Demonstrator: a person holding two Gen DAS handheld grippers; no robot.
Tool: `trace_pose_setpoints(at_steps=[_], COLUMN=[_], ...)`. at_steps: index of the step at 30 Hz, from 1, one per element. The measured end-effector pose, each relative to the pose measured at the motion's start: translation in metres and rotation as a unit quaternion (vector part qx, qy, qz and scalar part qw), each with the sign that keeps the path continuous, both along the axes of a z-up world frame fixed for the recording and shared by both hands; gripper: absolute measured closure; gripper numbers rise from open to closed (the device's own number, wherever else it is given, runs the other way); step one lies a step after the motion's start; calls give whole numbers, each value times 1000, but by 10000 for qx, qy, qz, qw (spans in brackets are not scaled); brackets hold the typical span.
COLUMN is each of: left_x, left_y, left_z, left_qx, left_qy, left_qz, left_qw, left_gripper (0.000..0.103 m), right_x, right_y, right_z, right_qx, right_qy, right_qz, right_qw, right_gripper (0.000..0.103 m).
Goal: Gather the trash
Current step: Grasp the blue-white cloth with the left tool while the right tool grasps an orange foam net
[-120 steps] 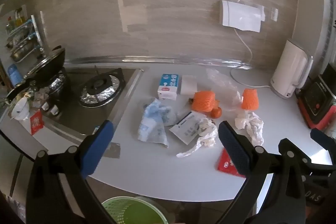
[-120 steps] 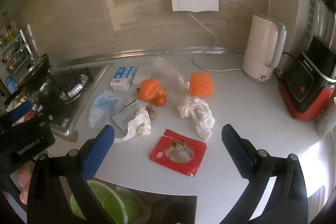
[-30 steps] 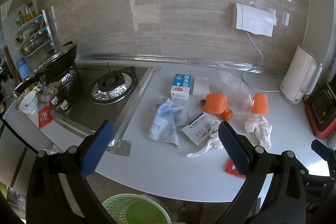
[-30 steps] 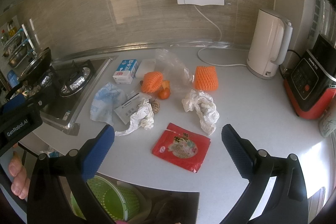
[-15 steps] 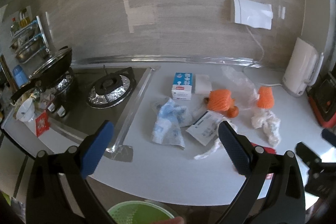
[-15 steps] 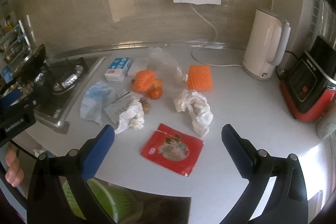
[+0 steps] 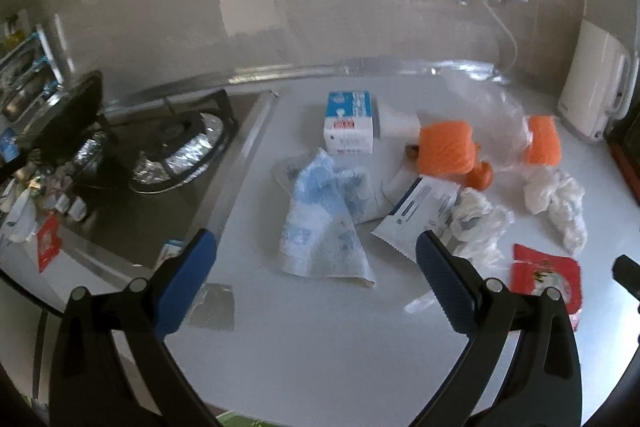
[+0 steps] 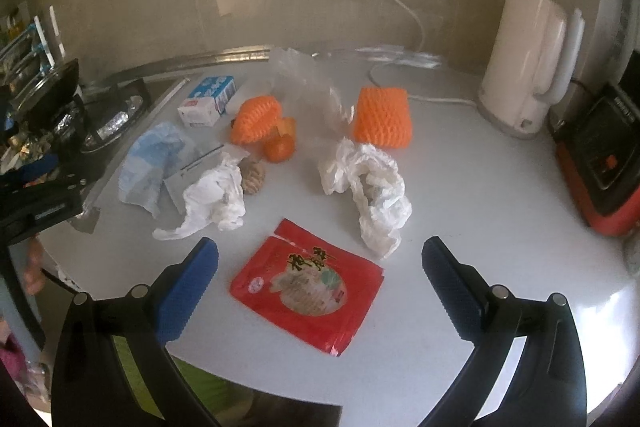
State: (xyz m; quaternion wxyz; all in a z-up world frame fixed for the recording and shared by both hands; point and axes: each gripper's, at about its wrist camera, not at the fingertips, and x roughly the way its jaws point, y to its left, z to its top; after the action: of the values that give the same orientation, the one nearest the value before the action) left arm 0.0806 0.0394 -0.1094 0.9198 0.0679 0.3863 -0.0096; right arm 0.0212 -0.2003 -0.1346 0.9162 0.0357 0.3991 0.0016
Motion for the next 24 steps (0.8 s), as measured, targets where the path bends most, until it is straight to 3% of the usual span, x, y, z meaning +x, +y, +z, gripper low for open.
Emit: trace_pose_setpoints(at_steps=[10,16,21,24], left_x=[83,108,113,111], left_y=[16,19,16,19], left_z=[-49,-69,-83,-87], left_qx=[14,-180,-23,-124], left_qy=[384,641,761,785], left_qz=[250,314,262,242], left_qw=[9990,9973,9968,9965], left_gripper=[9,25,35,44], right_x=[33,69,118,151], right_y=[-14,-4,13,28], right_z=[-20,-14,-20,-29], right_qx=[156,294,669,848], right_qy=[134,0,-84,1], right_qz=[166,360,534,638], right_qw=[9996,9989,9963,9944], right_gripper=[2,2,2,5])
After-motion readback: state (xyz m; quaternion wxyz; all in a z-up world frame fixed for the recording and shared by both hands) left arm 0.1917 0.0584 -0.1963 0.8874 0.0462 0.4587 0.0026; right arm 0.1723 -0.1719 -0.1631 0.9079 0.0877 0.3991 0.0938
